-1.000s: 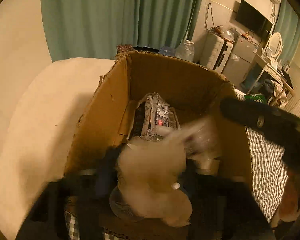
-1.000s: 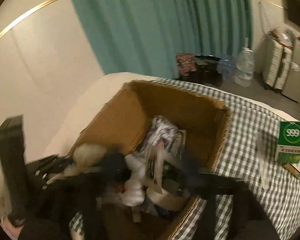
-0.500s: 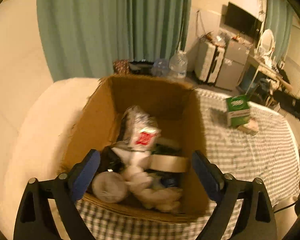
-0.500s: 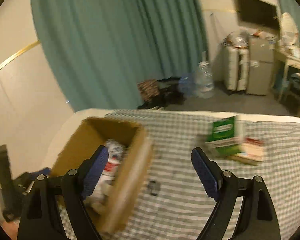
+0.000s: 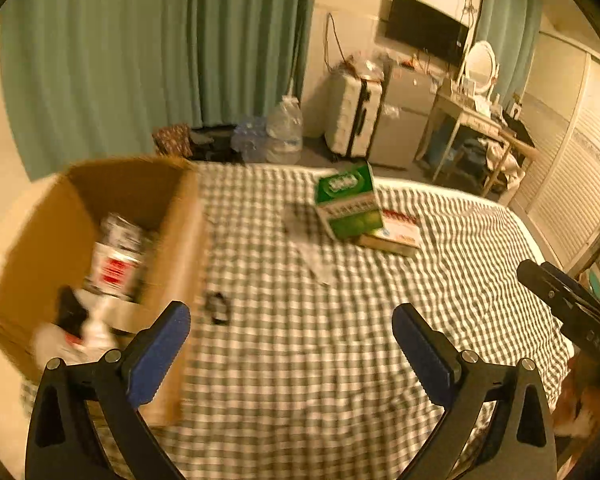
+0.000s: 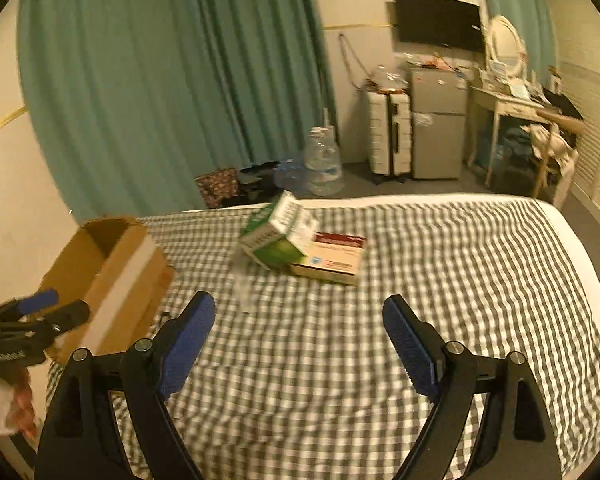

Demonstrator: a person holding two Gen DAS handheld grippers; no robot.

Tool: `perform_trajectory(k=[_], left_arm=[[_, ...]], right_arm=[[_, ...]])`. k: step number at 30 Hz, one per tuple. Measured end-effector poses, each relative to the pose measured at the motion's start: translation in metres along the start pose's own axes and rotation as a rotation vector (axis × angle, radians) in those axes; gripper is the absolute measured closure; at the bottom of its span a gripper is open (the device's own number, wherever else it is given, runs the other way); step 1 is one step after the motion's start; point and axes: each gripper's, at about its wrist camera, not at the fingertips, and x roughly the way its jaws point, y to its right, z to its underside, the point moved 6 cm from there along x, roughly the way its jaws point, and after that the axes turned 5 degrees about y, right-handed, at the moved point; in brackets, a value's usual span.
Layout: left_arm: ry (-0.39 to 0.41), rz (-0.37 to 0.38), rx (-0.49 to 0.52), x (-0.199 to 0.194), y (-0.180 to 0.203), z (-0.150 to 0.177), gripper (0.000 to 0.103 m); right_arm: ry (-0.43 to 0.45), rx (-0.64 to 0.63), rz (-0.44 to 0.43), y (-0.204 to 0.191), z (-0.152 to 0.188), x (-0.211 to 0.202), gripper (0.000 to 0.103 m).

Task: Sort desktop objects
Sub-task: 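Grasp the green medicine box with left tool while right tool grasps Amoxicillin box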

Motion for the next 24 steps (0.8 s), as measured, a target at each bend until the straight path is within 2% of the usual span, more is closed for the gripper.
perform_trajectory(k=[4, 9, 13, 16, 19, 24], left_arm=[[-0.059, 0.010, 0.015, 0.042, 0.036, 0.011, 0.000], [-0.105, 0.033, -0.006, 0.082, 0.052, 0.019, 0.000], [-0.103, 0.040, -0.074, 0.117, 0.052, 0.007, 0.000], [-0.105, 0.060, -0.123, 0.146, 0.053, -0.007, 0.000], [-0.094, 0.086, -0.156, 0.169, 0.055, -0.020, 0.000], [-0.084, 0.208, -0.204, 0.207, 0.061, -0.044, 0.000]], right_arm=[[0.016, 0.040, 0.004, 0.023, 0.009, 0.018, 0.008], [0.002, 0.008, 0.048, 0.042, 0.033, 0.050, 0.007], [-0.050, 0.039, 0.090, 0.067, 0.054, 0.084, 0.007], [-0.071, 0.087, 0.086, 0.084, 0.052, 0.103, 0.007], [-0.048, 0.120, 0.067, 0.097, 0.043, 0.117, 0.007], [-0.049, 0.094, 0.082, 0.106, 0.035, 0.153, 0.007]])
